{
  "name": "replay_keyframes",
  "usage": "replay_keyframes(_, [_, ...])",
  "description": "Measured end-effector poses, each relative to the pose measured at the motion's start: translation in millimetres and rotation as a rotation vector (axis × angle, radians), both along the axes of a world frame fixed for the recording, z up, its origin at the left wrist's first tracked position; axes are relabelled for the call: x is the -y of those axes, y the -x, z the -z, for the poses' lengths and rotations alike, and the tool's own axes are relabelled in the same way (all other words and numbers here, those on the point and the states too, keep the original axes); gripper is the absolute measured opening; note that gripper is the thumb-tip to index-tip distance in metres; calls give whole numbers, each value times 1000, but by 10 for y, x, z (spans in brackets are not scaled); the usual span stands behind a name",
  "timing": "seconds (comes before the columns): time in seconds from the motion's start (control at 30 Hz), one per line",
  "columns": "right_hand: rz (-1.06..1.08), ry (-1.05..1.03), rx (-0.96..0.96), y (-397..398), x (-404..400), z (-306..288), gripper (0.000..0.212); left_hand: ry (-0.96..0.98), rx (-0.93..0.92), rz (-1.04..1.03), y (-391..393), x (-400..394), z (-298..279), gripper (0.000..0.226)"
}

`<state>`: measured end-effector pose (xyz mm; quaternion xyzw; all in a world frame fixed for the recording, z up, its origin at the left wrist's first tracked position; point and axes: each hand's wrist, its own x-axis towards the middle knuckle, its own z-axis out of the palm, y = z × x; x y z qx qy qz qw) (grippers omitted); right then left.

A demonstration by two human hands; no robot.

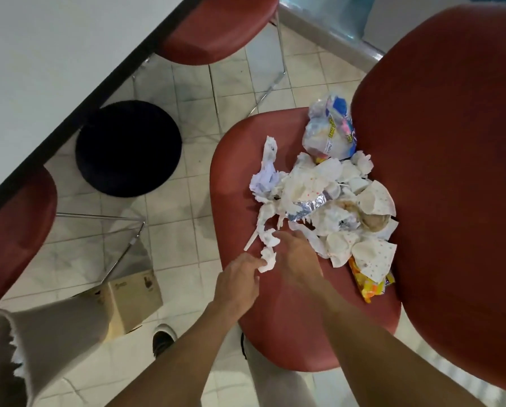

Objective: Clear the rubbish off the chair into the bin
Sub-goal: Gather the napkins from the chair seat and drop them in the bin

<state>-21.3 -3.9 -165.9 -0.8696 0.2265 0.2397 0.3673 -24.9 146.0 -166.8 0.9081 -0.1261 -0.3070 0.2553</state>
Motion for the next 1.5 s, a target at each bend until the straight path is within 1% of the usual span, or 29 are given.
replay_keyframes(0.03, [-34,-25,22,-45,56,113,35,-7,11,27,-11,98,119,43])
replay_keyframes(0.07, [-102,0,5,-101,108,175,33,-14,25,61,-18,180,219,46])
replay_keyframes(0.1, [-159,-4,18,-127,148,302,37,-31,31,104,-30,258,309,49])
replay_keyframes(0.13, [-253,37,21,-149,173,383,45,-52,33,146,-39,319,366,49])
replay_keyframes(0.2, [-337,37,1,-179,229,510,62,-87,17,200,-56,406,444,48])
replay_keyframes(0.23, [-357,32,7,-207,254,547,63,-96,-1,201,-65,434,470,47])
replay_keyframes(0.27, [-368,34,-11,-215,252,585,59,-104,-30,191,-64,451,509,46])
replay_keyframes(0.37, [-355,50,-8,-223,226,669,36,-94,-91,149,-74,436,607,45])
replay_keyframes(0.47, [-290,70,3,-227,208,692,31,-53,-94,120,-88,406,610,44])
replay_keyframes(0.57, [-209,64,2,-180,210,649,26,-40,-67,66,-71,343,577,36])
replay_keyframes(0.7, [-117,69,25,-91,165,450,28,-26,-37,-24,-37,243,459,24])
replay_keyframes(0.77, [-97,63,32,-53,127,310,25,-6,-34,-66,-13,197,379,22])
replay_keyframes(0.87, [-84,76,47,19,59,86,22,40,-45,-201,19,105,254,21])
replay_keyframes(0.93, [-67,71,44,88,-11,-38,28,72,-47,-293,38,6,122,23])
replay_keyframes(0.97, [-79,73,44,152,-110,-171,32,80,-37,-334,74,-135,-47,24])
replay_keyframes(1.03, [-60,49,-12,184,-164,-249,37,83,-15,-379,63,-210,-160,25])
replay_keyframes(1.13, [-91,95,-2,233,-448,-529,36,99,23,-428,107,-519,-471,26])
replay_keyframes(1.2, [-108,81,-10,253,-687,-735,34,89,55,-447,146,-774,-681,26])
replay_keyframes(1.3, [-117,79,46,274,-1105,-1058,30,92,71,-507,213,-1188,-955,24])
replay_keyframes(1.37, [-131,73,95,292,-1363,-1251,25,101,93,-560,266,-1447,-1111,24])
replay_keyframes(1.5, [-184,65,127,383,-1895,-1507,19,109,128,-653,435,-2070,-1302,23])
